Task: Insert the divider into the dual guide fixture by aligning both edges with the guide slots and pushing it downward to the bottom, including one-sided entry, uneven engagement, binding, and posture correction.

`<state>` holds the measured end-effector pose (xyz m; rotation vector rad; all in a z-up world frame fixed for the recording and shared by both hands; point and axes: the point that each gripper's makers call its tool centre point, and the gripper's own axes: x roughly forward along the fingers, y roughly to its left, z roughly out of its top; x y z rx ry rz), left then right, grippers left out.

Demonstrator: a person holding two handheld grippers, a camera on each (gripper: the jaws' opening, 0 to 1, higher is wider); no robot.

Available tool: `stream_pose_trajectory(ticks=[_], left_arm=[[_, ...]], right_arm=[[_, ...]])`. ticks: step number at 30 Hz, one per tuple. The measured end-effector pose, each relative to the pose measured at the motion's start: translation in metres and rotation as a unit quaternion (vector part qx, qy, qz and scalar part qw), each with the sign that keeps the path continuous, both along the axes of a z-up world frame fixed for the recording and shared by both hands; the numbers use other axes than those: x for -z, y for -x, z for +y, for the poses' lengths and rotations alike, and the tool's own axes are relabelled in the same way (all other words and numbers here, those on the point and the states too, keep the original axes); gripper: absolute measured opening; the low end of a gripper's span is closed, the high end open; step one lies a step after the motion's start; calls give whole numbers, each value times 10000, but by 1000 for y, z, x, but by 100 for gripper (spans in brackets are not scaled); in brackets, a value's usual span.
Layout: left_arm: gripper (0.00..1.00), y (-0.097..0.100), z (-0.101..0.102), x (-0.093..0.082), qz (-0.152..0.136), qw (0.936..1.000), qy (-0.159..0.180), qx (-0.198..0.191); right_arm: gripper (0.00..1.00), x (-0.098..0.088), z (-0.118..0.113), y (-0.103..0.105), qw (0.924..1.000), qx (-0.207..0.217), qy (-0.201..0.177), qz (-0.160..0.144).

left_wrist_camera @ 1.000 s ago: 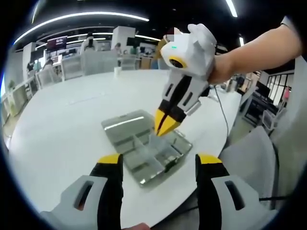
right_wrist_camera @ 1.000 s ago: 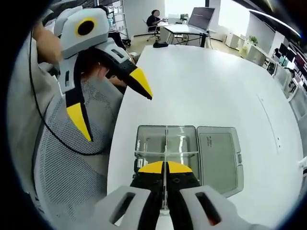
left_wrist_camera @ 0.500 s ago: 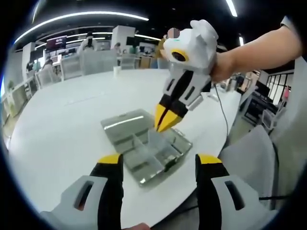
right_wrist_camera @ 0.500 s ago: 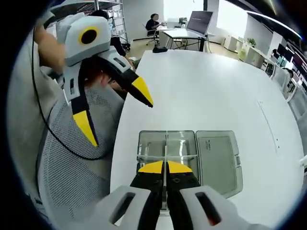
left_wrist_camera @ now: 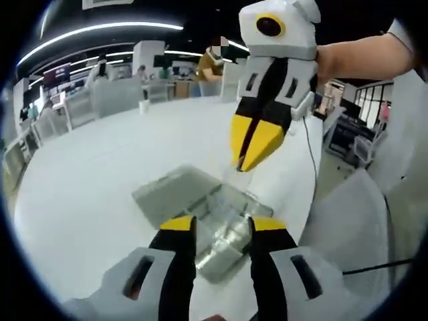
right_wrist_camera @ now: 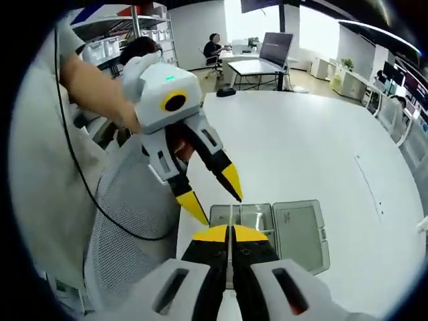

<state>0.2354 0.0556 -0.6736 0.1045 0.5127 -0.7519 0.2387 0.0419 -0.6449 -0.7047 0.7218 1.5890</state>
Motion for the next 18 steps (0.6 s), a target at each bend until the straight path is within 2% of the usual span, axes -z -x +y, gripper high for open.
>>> stream_pose_trajectory(ticks=[4, 7, 15, 18], left_arm=[[12, -1, -12, -13, -42, 9992, 161, 356], [7, 1, -18, -18, -61, 9981, 107, 610], [3, 7, -25, -23, -53, 9951, 41, 987], [0, 11, -26, -24, -100, 9934, -22, 1140]], right_arm=[[0, -8, -3, 6, 9999, -135, -13, 11], [0, -11, -4, 8, 9999, -167, -33, 29], [0, -15, -6, 12, 9996, -290, 71, 3], [0, -14, -7, 15, 9988, -456, 181, -49]])
